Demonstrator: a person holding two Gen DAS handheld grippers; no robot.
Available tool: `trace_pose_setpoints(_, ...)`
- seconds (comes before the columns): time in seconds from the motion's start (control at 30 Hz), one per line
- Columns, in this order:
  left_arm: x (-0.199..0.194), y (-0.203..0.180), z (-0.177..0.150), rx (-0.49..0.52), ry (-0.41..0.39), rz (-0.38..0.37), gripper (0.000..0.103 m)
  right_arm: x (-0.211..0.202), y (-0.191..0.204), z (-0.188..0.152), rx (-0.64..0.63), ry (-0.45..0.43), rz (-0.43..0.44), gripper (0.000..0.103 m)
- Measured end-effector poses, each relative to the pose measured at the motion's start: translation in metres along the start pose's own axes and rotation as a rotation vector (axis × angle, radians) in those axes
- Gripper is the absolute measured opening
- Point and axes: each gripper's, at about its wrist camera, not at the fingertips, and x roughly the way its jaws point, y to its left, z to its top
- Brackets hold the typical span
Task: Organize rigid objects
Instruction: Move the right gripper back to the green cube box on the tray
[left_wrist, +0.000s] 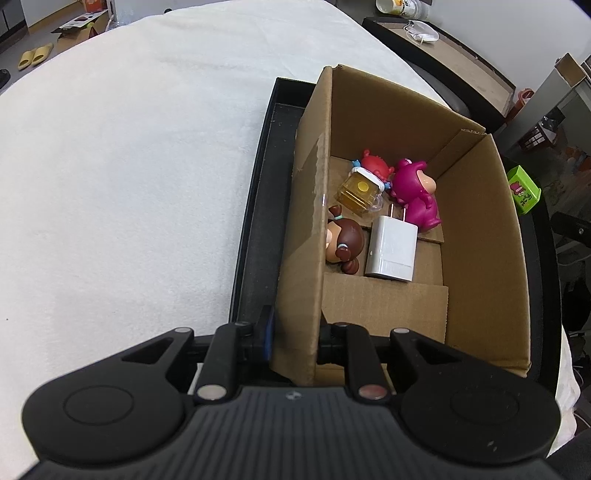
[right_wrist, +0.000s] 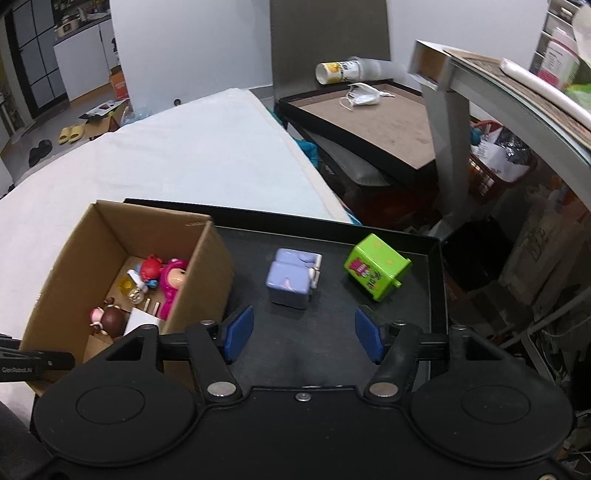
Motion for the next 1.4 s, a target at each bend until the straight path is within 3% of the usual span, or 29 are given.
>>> trace_pose_setpoints(0.13,0.0,-0.001,0.0,0.0,0.0,0.008,0.018,0.005,-0.009,-0.007,0.012,0.0,0.004,0.064)
trace_pose_setpoints(0.33,0.0,-0.005,0.0,0.004,0.0,0.023,0.018,0.01,-0.024,-0.016,0.045,-0.028,-0.004,0.078)
trace_pose_setpoints(1.0,0.003,-0.015,0.0,0.032,0.01,0.077,0.017,0.046,-0.068,-0.012,0.202,-0.103,-0.007,0.077)
trace_pose_setpoints(1.07,0.004,-0.015,0.0,0.033,0.014,0.08,0.017,0.052,-0.07,-0.011,0.2,-0.108,-0.023,0.073)
trace_pose_setpoints(1.2,0.005,-0.016,0.001,0.036,0.022,0.086,0.017,0.068,-0.078,-0.009,0.228,-0.082,-0.032,0.048)
trace_pose_setpoints(1.4,0.01,-0.019,0.002,0.04,0.03,0.1,0.017,0.081,-0.082,-0.008,0.227,-0.086,-0.02,0.035)
